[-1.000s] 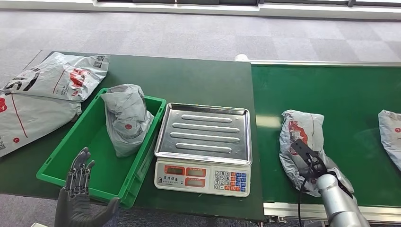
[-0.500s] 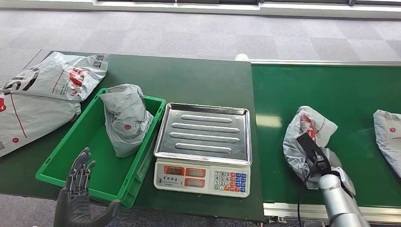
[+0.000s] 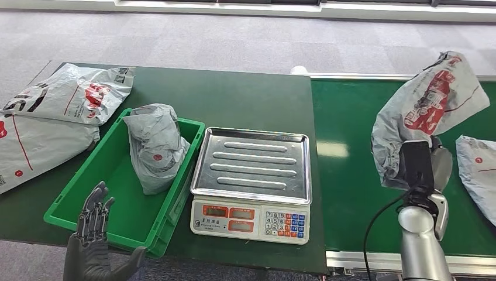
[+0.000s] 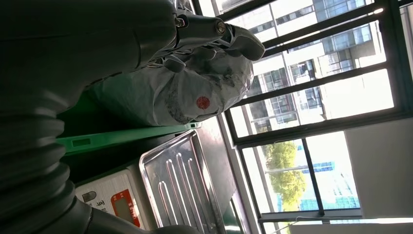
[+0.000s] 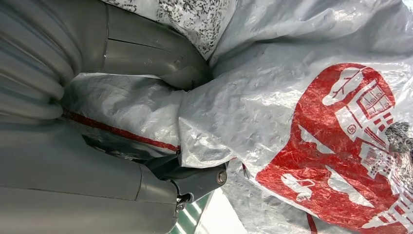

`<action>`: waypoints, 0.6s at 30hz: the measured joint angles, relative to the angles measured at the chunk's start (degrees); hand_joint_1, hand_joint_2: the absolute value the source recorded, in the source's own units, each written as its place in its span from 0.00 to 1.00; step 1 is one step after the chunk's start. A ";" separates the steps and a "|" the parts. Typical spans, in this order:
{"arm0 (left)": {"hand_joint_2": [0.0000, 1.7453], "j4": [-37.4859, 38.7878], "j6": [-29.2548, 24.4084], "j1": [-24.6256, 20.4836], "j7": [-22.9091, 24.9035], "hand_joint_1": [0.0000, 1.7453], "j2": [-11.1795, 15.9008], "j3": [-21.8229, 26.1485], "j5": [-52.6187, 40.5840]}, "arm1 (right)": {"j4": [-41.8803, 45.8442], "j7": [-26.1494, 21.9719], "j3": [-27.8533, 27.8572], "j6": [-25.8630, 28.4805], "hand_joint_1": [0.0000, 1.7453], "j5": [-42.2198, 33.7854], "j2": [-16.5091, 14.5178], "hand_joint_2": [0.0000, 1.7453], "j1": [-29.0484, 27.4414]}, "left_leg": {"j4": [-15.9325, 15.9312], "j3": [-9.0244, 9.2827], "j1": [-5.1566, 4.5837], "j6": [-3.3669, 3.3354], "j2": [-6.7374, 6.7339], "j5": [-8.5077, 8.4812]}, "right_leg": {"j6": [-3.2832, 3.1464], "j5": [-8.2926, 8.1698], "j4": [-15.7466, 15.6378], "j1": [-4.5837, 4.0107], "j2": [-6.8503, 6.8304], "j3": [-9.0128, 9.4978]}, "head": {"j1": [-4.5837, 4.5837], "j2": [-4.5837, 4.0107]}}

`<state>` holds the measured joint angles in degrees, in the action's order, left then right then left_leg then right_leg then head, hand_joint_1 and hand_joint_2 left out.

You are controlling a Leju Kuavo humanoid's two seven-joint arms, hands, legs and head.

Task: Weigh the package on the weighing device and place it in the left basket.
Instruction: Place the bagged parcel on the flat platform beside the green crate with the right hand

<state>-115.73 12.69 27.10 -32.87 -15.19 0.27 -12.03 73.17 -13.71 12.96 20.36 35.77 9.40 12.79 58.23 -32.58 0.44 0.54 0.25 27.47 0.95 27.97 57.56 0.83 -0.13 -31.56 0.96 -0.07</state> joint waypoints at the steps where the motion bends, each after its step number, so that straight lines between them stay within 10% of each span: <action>1: 1.00 0.00 0.00 0.00 -0.01 0.00 -0.01 0.01 0.01 | 0.42 -0.07 -0.01 0.08 1.00 -0.08 -0.04 1.00 -0.12 | 0.00 0.00 0.00 0.00 0.00 0.00 | 0.00 0.00 0.00 0.00 0.00 0.00 | 0.00 0.00; 13: 1.00 0.10 -0.42 -0.15 -0.20 0.00 0.00 0.01 0.33 | 3.28 -4.09 -0.83 1.98 1.00 -1.35 -0.78 1.00 -0.92 | -0.01 -0.02 0.00 0.00 0.00 0.00 | 0.00 -0.01 0.01 -0.01 0.01 -0.01 | 0.00 0.00; 18: 1.00 1.24 -3.66 -1.76 -1.04 0.00 1.19 -1.09 1.77 | 7.29 -7.00 -9.34 2.36 1.00 1.94 -2.48 1.00 0.54 | -0.07 -0.18 0.02 0.04 -0.11 -0.01 | -0.02 -0.01 0.04 -0.03 0.12 -0.02 | 0.00 0.00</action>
<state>-114.49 9.03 25.33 -33.91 -13.99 -0.81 -10.26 80.46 -20.71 3.62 22.72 37.72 6.92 13.33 58.17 -32.76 0.46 0.57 0.14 27.46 0.93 27.97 57.60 0.80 0.00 -31.58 0.96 -0.07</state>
